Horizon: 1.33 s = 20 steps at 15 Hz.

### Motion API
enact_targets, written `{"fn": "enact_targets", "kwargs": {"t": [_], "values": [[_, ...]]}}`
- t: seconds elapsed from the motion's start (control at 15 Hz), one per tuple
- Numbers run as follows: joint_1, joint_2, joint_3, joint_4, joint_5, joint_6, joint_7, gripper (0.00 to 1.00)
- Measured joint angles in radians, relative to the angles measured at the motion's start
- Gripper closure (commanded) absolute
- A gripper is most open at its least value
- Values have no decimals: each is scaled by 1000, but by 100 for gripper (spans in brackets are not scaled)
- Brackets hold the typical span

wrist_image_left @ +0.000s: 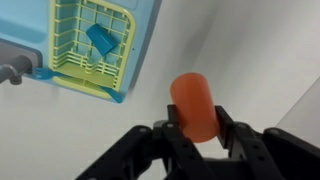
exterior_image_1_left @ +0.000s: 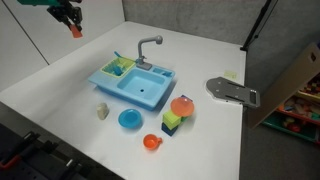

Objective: Put the orange cup in the sink

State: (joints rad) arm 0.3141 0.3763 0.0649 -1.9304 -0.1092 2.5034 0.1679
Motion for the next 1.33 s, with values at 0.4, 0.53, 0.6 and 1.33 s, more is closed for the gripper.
{"fn": "enact_targets", "kwargs": {"t": [0.4, 0.53, 0.6, 1.33], "values": [[-66, -72, -20, -76, 1, 0, 63, 61], [-73, -72, -18, -79, 1, 0, 63, 61], [-73, -70, -17, -79, 1, 0, 63, 61], [-81, -71, -23, -79, -1, 1, 63, 86]]}}
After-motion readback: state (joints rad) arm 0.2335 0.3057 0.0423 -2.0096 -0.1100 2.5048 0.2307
